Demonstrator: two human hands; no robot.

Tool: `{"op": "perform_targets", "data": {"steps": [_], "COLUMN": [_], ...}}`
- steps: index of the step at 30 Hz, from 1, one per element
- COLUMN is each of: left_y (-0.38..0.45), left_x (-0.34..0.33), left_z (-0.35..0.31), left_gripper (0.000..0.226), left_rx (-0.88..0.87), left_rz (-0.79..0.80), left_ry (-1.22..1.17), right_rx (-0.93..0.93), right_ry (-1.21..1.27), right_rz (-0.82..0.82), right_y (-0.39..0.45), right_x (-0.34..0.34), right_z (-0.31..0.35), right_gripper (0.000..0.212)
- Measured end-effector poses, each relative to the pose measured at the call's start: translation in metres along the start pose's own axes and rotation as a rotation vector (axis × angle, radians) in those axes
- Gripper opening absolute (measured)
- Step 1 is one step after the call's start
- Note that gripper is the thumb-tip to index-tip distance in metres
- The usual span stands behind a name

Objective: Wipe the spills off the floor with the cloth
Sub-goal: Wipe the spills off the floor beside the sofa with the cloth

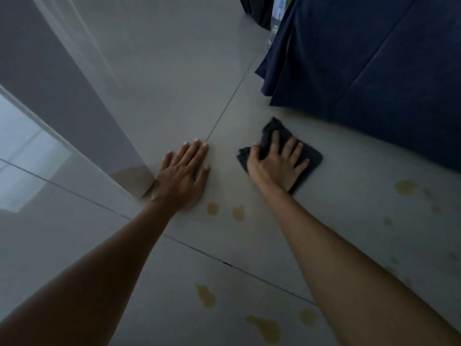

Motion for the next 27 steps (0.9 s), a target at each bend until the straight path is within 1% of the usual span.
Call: {"op": "perform_targets", "data": {"steps": [2, 5, 7, 8, 10, 13, 15, 17, 19, 20, 22, 25, 27], "left_y": [0.0, -0.003, -0.013, -0.022, -0.049, -0.082, -0.086, -0.083, -0.083, -0.083, -0.082, -0.082, -0.082], "left_x": [0.001, 0.003, 0.005, 0.005, 0.005, 0.006, 0.006, 0.006, 0.006, 0.005, 0.006, 0.008, 0.009], "left_z": [0.0, -0.003, -0.004, -0.003, 0.001, 0.009, 0.012, 0.01, 0.009, 0.009, 0.008, 0.007, 0.007], "left_gripper": [0.059, 0.06, 0.06, 0.061, 0.061, 0.058, 0.056, 0.054, 0.053, 0.052, 0.051, 0.05, 0.05], "left_rx": [0.006, 0.003, 0.002, 0.001, -0.007, -0.007, 0.004, 0.017, 0.033, 0.037, 0.043, 0.056, 0.045], "left_rz": [0.01, 0.061, 0.088, 0.091, 0.063, 0.07, 0.067, 0.048, 0.049, 0.049, 0.045, 0.039, 0.037], "left_ry": [0.001, -0.008, -0.025, -0.025, -0.02, -0.012, -0.014, -0.02, -0.033, -0.036, -0.044, -0.04, -0.035], "right_rx": [0.203, 0.472, 0.579, 0.6, 0.565, 0.379, 0.218, 0.06, -0.041, -0.049, 0.015, 0.224, 0.364], "right_ry": [-0.048, -0.129, -0.172, -0.185, -0.19, -0.206, -0.189, -0.128, -0.057, -0.046, -0.051, -0.062, -0.097], "right_rz": [0.035, 0.079, 0.111, 0.127, 0.133, 0.104, 0.079, 0.053, 0.054, 0.058, 0.061, 0.072, 0.103], "right_y": [-0.021, -0.049, -0.063, -0.069, -0.071, -0.058, -0.048, -0.041, -0.04, -0.042, -0.052, -0.081, -0.104], "right_x": [-0.01, -0.01, -0.004, 0.001, 0.012, 0.024, 0.023, 0.016, 0.007, 0.003, -0.006, -0.018, -0.023], "right_z": [0.01, -0.008, -0.036, -0.051, -0.081, -0.107, -0.101, -0.077, -0.047, -0.033, -0.01, 0.008, 0.005], "right_gripper": [0.068, 0.063, 0.062, 0.063, 0.065, 0.065, 0.065, 0.067, 0.068, 0.068, 0.066, 0.065, 0.065]}}
Point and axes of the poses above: each hand's wrist, its own y-axis towards the middle knuckle, its own x-axis out of the back of the hand, z = x × y, the point moved 1 cm from there along y, towards the middle knuckle, and after that the axes turned 4 degrees about z, right-handed, at the moved point
